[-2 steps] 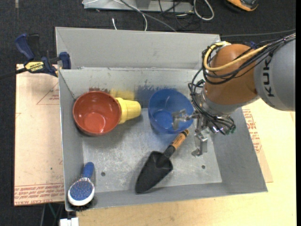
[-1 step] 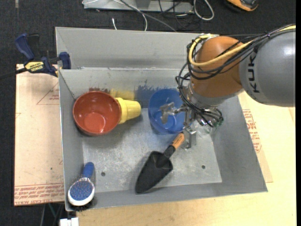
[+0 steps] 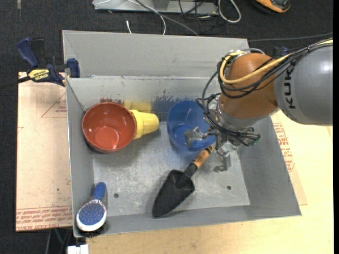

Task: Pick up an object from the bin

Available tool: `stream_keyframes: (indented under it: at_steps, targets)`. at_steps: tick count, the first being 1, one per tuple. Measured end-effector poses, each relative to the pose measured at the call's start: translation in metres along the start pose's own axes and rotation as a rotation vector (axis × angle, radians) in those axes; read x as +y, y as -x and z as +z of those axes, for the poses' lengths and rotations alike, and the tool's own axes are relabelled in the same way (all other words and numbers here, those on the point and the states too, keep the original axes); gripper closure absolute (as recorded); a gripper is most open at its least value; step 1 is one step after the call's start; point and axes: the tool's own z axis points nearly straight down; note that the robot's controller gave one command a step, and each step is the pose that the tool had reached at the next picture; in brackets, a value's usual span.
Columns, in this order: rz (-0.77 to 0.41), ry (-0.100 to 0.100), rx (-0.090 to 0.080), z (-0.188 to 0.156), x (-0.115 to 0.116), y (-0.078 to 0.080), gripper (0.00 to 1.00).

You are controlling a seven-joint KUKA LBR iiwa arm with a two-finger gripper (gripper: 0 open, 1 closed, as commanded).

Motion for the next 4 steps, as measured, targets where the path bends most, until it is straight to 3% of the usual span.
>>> stream_keyframes:
  at_steps: [1, 2, 3, 4]
  targets:
    - [-0.237, -0.006, -0.007, 0.052, 0.004, 0.0, 0.0]
    - [-0.221, -0.01, -0.011, 0.048, -0.02, -0.001, 1.0]
    - [-0.221, -0.01, -0.011, 0.048, -0.02, -0.001, 1.0]
    - [-0.219, -0.004, -0.009, 0.007, -0.017, -0.001, 1.0]
